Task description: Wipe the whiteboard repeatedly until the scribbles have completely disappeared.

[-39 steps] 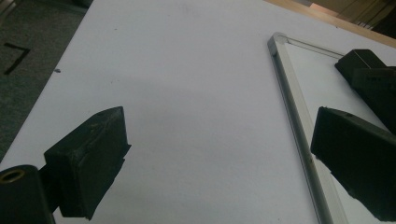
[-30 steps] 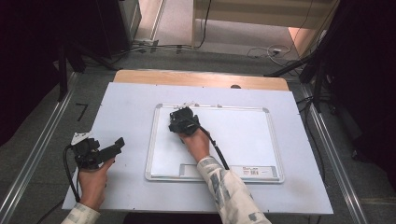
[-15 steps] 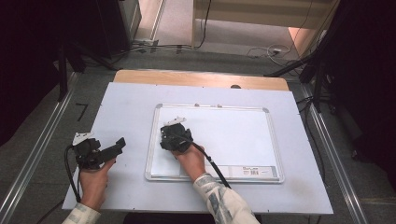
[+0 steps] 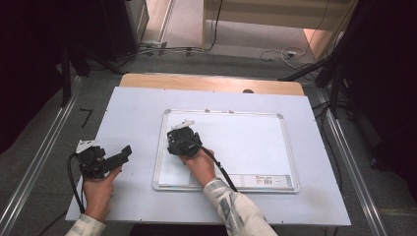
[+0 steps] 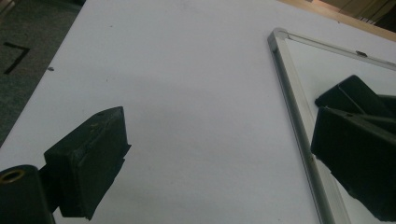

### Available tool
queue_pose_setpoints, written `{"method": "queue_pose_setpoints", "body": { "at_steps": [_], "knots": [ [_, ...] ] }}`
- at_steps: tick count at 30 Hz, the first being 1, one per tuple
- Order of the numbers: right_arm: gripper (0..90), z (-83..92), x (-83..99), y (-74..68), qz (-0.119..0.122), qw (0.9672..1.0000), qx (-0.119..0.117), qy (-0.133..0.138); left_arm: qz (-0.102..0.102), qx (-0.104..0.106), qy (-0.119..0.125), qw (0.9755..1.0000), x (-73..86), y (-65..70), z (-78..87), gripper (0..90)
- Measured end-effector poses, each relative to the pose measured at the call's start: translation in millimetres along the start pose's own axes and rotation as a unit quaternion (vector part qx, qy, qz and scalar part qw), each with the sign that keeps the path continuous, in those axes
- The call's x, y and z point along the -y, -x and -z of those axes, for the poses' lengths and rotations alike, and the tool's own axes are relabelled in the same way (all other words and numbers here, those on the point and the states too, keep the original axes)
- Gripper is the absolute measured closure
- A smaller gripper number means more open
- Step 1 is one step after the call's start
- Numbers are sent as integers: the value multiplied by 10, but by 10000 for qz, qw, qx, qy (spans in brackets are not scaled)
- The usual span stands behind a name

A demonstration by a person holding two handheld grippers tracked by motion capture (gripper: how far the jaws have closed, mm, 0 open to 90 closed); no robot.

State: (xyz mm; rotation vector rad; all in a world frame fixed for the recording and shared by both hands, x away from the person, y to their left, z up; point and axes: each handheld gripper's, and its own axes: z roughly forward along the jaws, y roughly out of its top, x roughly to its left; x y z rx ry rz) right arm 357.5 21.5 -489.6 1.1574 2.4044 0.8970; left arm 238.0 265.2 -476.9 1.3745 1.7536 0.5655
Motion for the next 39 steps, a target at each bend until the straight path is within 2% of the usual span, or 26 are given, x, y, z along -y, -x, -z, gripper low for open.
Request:
{"method": "queue_pose_setpoints", "body": {
  "at_steps": [7, 17, 20, 25, 31, 39],
  "knots": [
    [379, -111, -137, 281, -268, 9994, 202, 6, 46, 0, 31, 10000, 3, -24, 24, 42],
    [379, -71, -111, 618, -512, 9974, 510, -37, 28, 8, 26, 10000, 2, -21, 19, 42],
    [380, -42, -83, 621, -450, 9973, 573, -42, 43, 3, 31, 10000, -1, -17, 12, 42],
    [380, 10, -35, 576, -396, 9981, 470, -53, 23, -6, 7, 10000, -3, -9, -6, 43],
    [380, 241, -47, 462, -394, 9983, 264, 349, -1, -5, -12, 10000, 2, 7, -17, 42],
    [379, 390, -60, 502, -450, 9978, 235, 416, -23, 13, -1, 10000, 3, 20, -14, 42]
  ]
}}
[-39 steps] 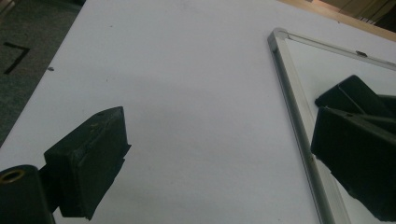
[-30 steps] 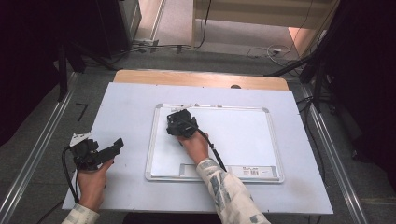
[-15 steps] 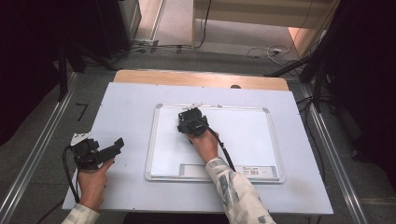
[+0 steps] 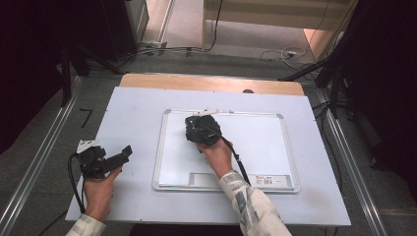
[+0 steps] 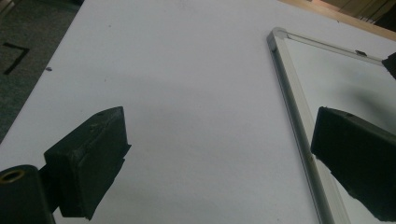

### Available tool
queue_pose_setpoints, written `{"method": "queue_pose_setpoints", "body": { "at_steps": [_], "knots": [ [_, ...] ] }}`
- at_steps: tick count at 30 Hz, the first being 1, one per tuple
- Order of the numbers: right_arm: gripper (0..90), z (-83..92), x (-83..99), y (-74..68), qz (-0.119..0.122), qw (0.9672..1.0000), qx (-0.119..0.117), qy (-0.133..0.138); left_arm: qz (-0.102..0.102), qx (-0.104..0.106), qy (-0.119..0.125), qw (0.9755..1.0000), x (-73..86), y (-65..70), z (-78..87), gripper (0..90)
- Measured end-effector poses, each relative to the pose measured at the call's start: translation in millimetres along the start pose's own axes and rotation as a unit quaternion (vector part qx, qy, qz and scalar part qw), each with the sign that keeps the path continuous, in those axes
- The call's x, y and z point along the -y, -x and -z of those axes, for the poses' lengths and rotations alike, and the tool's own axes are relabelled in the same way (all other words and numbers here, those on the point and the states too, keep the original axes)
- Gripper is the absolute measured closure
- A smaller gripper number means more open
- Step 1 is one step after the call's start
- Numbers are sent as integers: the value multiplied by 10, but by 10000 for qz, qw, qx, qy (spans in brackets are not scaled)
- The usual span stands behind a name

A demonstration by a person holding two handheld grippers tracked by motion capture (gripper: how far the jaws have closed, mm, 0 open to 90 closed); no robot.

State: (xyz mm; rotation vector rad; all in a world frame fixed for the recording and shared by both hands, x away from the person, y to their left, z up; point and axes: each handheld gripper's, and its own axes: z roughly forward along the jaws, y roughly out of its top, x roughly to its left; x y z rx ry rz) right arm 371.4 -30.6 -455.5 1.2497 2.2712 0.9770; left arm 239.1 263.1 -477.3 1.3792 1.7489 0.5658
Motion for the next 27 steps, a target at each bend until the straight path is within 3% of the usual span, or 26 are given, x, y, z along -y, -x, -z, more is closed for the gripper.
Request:
{"method": "queue_pose_setpoints", "body": {
  "at_steps": [16, 27],
  "knots": [
    [379, 60, 71, 87, -79, 10000, 5, 16, -10, -9, -5, 10000, 2, 10, -6, 42],
    [379, 160, 130, 335, -313, 9994, 154, 75, -27, 0, -29, 10000, 0, 20, -19, 42]
  ]
}}
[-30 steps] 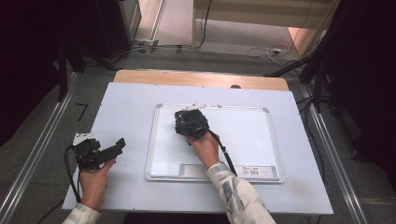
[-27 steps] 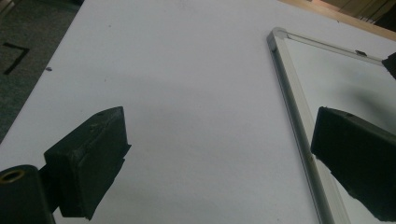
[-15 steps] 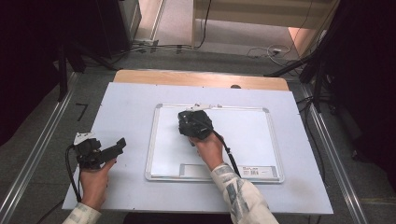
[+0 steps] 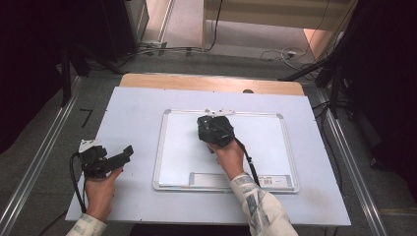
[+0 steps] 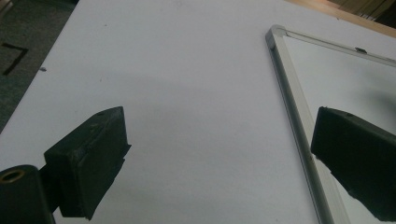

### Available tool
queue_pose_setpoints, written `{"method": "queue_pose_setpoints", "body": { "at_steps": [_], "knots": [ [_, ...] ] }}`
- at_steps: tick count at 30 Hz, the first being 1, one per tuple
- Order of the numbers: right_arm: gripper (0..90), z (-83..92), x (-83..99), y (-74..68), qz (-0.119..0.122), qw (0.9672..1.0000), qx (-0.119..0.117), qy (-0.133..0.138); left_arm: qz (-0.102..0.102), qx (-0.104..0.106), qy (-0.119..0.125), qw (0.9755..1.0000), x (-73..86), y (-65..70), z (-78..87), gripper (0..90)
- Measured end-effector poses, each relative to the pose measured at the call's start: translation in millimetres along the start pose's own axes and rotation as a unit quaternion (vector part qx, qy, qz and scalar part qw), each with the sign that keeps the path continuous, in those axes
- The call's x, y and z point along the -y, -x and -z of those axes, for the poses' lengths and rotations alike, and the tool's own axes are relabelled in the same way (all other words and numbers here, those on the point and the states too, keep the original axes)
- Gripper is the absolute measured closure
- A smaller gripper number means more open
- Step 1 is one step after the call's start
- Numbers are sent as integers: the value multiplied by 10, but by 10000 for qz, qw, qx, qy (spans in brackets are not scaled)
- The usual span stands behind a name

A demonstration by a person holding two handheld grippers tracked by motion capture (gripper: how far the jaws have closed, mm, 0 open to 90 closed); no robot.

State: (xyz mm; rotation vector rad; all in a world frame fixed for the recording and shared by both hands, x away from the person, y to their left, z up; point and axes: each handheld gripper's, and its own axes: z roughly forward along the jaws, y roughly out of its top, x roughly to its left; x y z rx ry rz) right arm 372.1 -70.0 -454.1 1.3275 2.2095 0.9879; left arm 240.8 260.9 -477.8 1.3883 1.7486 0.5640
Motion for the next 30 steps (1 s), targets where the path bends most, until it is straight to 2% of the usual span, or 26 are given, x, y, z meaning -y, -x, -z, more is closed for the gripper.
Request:
{"method": "queue_pose_setpoints", "body": {
  "at_steps": [17, 30],
  "knots": [
    [379, 145, 98, 500, -338, 9987, 388, 23, -38, -14, -15, 10000, 0, 4, -3, 42],
    [379, 199, 172, 810, -515, 9966, 648, -9, -43, -21, -10, 10000, 2, 9, -4, 42]
  ]
}}
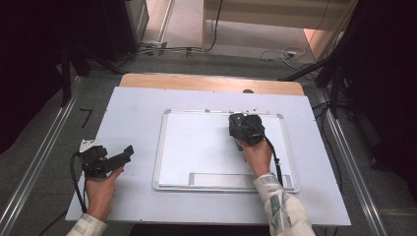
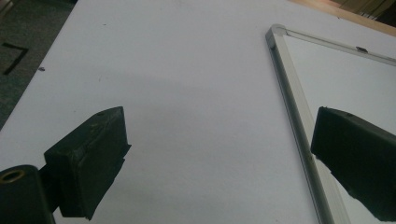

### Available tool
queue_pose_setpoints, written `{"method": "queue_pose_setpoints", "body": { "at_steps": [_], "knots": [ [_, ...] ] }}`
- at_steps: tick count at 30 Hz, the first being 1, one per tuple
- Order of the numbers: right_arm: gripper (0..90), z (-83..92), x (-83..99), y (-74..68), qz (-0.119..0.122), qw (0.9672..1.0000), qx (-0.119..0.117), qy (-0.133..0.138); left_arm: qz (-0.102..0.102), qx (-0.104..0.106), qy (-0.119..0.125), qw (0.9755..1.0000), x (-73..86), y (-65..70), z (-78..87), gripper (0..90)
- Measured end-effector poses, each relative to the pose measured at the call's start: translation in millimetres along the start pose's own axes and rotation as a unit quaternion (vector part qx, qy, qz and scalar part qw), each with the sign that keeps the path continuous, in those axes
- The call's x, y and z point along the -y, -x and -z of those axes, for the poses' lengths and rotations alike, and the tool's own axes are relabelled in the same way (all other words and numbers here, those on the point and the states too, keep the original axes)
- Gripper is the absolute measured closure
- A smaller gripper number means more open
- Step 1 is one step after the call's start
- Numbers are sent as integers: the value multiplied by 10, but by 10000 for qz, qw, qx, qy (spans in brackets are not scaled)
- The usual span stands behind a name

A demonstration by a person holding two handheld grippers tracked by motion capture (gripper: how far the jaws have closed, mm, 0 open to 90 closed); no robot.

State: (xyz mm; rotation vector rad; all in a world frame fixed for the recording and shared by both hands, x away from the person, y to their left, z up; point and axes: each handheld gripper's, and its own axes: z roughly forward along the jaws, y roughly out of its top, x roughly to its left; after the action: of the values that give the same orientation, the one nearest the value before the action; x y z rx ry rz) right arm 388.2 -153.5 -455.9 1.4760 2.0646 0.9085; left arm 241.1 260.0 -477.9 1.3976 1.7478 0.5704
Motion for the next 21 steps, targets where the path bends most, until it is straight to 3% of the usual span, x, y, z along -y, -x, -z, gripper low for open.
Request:
{"method": "queue_pose_setpoints", "body": {
  "at_steps": [21],
  "knots": [
    [379, -61, 54, 562, -349, 9976, 586, -122, 8, 4, -4, 10000, -2, -1, -1, 42]
  ]
}}
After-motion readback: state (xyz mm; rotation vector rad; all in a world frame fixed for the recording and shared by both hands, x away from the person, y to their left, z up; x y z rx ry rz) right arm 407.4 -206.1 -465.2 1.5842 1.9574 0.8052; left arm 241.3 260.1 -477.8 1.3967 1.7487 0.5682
